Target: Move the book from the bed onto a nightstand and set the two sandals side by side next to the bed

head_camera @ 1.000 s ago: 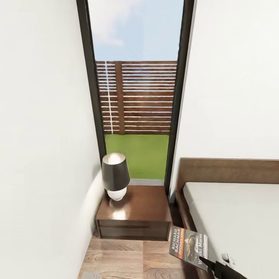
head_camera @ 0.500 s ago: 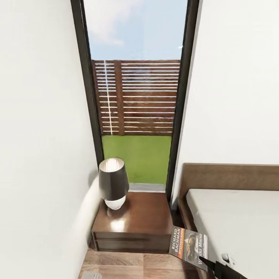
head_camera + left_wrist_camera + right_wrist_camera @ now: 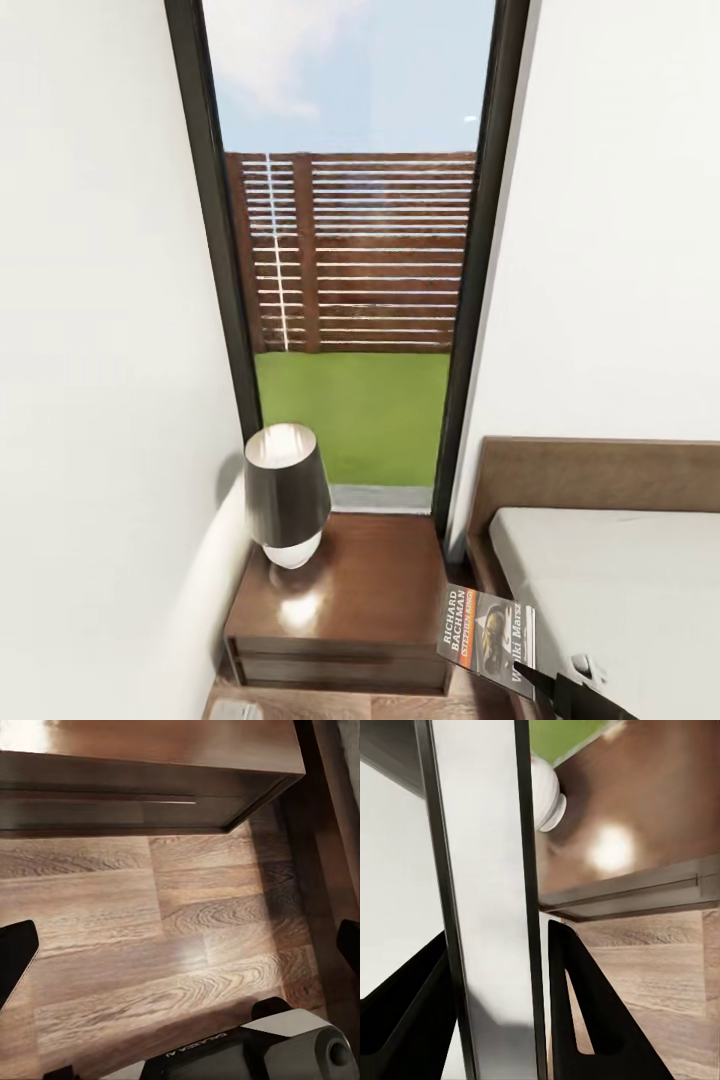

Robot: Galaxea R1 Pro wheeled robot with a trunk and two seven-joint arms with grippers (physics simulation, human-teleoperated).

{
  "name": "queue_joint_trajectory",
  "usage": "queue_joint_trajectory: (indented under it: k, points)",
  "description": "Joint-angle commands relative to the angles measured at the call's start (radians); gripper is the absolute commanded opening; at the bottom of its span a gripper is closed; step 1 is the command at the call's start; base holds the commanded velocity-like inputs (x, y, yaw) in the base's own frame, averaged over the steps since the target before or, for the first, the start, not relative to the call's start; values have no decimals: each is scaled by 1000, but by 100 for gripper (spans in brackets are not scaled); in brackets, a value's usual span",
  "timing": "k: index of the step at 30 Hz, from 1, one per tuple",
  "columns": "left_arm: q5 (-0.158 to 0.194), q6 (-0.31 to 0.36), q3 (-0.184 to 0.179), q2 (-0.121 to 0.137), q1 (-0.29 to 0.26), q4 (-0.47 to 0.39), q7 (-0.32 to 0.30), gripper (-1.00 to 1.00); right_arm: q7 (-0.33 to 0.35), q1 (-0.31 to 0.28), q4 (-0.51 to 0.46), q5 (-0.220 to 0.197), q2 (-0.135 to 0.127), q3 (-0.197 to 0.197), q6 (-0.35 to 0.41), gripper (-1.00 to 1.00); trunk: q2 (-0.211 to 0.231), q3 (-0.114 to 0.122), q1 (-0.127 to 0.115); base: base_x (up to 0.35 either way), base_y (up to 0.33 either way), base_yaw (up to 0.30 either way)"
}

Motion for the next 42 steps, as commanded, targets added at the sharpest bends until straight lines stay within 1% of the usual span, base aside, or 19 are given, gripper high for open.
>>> queue_joint_trajectory:
  k: [1,29,33,37,39,42]
  points:
    - [-10,-5,8,0,0,1,-2,100,2,0,0,-11,0,1,6,-100,-1,0,1,314,0,0]
    - [-10,-5,8,0,0,1,-2,100,5,-1,0,-11,0,2,6,-100,-1,0,1,314,0,0]
    - [-10,-5,8,0,0,1,-2,100,7,-1,0,-11,0,2,6,-100,-1,0,1,167,0,0]
    - [-10,-5,8,1,0,1,-4,100,4,-1,0,-11,0,2,6,-100,-1,0,1,22,0,0]
    - [-11,-7,8,2,0,1,-17,100,4,-1,0,-11,0,2,6,-100,-1,0,1,2,0,0]
    - [-12,-7,9,3,0,-1,-122,100,3,-1,0,-11,0,2,6,-100,-1,0,1,0,0,0]
